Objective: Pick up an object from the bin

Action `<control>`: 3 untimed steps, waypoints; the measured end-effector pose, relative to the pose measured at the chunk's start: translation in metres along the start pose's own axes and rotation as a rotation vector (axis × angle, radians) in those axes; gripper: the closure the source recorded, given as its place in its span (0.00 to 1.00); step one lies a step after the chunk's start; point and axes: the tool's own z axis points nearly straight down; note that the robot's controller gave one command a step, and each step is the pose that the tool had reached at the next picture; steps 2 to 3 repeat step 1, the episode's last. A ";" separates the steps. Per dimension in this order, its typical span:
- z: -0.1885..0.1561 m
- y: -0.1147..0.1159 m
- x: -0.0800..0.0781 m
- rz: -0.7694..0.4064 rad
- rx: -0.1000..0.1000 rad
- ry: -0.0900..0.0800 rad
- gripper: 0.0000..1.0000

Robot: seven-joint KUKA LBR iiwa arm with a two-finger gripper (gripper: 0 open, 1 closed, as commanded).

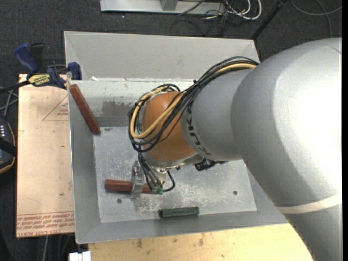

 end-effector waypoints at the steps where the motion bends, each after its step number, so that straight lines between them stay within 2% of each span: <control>1: -0.142 0.013 -0.005 -0.060 -0.001 -0.004 1.00; 3: -0.142 0.013 -0.005 -0.060 -0.001 -0.004 1.00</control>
Offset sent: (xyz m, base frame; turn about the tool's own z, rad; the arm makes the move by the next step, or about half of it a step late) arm 0.0000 0.0000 0.0000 0.0000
